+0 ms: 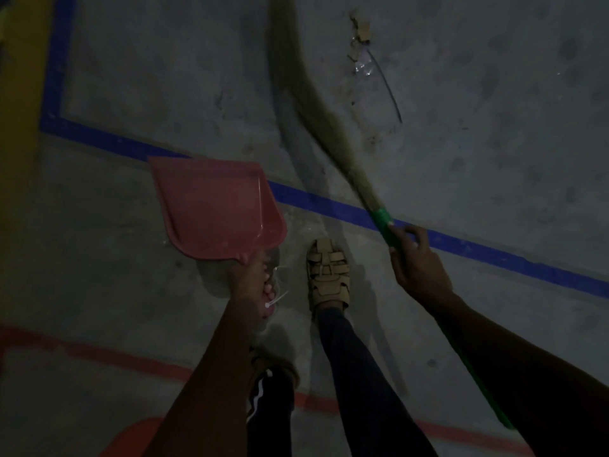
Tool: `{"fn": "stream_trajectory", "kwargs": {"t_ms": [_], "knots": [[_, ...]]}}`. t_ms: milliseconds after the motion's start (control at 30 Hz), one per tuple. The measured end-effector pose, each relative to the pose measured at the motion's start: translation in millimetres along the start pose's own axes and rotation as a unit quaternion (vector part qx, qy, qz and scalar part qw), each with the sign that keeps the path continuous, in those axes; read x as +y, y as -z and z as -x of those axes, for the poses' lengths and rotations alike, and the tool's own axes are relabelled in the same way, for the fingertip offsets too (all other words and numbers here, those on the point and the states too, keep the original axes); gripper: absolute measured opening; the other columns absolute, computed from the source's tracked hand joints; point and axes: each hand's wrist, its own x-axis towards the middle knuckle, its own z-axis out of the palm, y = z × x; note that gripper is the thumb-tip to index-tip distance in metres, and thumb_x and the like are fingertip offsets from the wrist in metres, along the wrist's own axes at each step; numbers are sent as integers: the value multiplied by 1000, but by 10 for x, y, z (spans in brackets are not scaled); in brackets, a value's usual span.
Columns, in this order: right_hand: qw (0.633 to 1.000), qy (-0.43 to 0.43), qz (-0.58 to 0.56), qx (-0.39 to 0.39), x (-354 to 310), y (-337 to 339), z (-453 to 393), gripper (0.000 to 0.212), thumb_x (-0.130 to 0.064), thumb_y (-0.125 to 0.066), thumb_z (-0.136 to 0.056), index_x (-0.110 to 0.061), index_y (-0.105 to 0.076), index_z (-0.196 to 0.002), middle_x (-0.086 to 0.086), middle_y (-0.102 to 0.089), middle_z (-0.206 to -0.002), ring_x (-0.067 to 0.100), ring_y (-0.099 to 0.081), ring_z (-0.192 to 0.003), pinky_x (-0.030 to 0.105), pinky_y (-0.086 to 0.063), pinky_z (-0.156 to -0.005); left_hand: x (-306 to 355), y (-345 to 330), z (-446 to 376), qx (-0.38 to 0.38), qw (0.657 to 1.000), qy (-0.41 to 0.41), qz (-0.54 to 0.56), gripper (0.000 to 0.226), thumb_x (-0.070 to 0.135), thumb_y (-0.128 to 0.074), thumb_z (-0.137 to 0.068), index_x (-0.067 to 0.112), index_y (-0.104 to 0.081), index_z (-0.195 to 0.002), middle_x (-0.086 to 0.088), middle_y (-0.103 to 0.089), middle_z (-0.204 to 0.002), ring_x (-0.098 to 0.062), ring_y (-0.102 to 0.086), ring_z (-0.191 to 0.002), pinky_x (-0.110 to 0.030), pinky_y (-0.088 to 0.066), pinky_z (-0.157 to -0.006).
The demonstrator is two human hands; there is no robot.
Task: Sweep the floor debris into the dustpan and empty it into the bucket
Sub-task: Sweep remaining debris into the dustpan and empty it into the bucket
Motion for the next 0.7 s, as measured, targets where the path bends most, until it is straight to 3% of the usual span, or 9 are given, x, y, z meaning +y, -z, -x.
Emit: {"fn": "stream_trajectory", "kwargs": {"t_ms": [100,200,333,533,700], "knots": [[997,47,13,-55,-102,-119,-87,53,-21,-56,-96,-17,-37,-146,15,-39,-130,27,-52,-52,39,-49,-46,-33,20,4,-7,1000,16,-7,32,17,-61,-90,14,-45,-62,4,-37,-39,-9,-28,-26,-13,-24,-34],[996,24,28,-85,-122,-220,-130,52,-22,-55,-96,-21,-37,-145,13,-39,-129,28,-53,-53,41,-50,-48,-31,27,26,1,1000,-11,-19,33,13,-61,-88,12,-45,-59,3,-36,-38,-10,-27,-25,-13,-24,-34],[996,-37,30,-74,-8,-212,-74,49,-24,-54,-97,-22,-36,-143,11,-38,-130,21,-48,-54,33,-43,-47,6,36,24,-9,999,-22,-44,41,15,-61,-86,18,-46,-48,1,-36,-40,-12,-27,-27,-14,-24,-40],[988,-139,43,-50,342,-61,108,48,-24,-53,-97,-23,-36,-141,13,-35,-133,32,-55,-62,42,-51,-55,75,-124,90,-4,996,-42,-74,33,12,-60,-87,14,-42,-59,5,-37,-37,-9,-28,-26,-12,-24,-36],[982,-184,23,-24,581,-20,310,50,-23,-54,-96,-24,-33,-141,12,-33,-134,31,-57,-63,49,-56,-58,50,-327,209,-24,994,-49,-98,31,16,-61,-91,15,-46,-64,5,-39,-40,-7,-31,-28,-13,-25,-36]]}}
